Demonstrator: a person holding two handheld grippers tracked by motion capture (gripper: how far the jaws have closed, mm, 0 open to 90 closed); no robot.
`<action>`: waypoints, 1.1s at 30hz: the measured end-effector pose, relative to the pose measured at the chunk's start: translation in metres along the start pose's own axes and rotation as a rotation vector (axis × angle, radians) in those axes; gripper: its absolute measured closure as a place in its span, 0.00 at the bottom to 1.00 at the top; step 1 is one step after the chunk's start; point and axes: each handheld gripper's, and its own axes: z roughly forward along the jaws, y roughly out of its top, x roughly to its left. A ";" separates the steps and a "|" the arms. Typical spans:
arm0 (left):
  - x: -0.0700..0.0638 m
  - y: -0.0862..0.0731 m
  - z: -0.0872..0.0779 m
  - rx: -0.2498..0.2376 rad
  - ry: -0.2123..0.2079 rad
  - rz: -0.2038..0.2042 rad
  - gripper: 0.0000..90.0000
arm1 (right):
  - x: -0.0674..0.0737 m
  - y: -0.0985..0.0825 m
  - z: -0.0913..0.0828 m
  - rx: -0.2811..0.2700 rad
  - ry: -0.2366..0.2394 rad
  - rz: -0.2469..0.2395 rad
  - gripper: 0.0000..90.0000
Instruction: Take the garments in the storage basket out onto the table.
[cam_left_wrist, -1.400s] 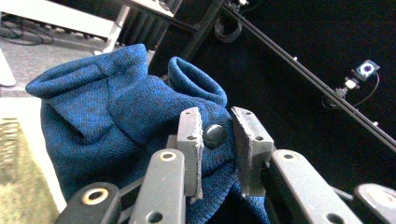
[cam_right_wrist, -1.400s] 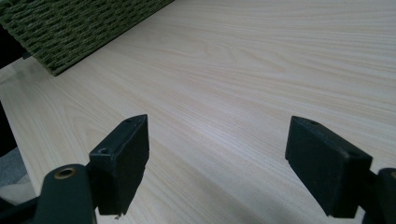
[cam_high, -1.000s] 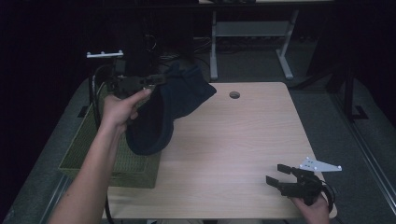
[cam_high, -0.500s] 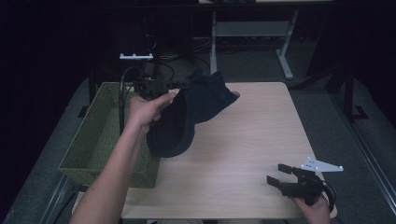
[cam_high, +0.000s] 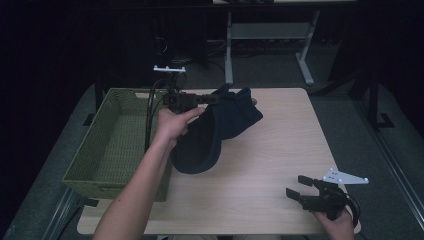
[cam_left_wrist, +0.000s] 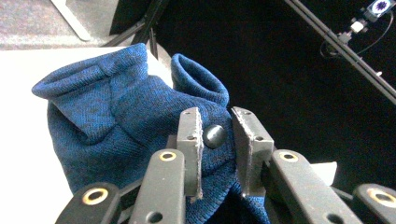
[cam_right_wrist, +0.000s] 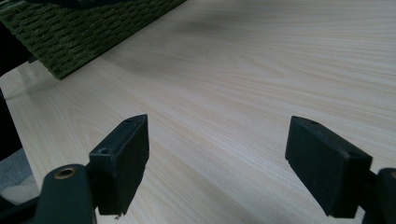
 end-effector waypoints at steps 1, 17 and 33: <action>0.000 -0.001 0.004 0.007 0.004 0.004 0.82 | 0.000 0.000 0.000 -0.001 0.001 0.000 0.24; 0.011 -0.031 0.063 0.119 0.040 -0.037 0.82 | 0.000 0.000 0.000 0.002 0.007 0.004 0.24; 0.023 -0.075 0.094 0.226 0.084 -0.034 0.81 | 0.000 -0.001 0.002 0.009 0.011 -0.002 0.24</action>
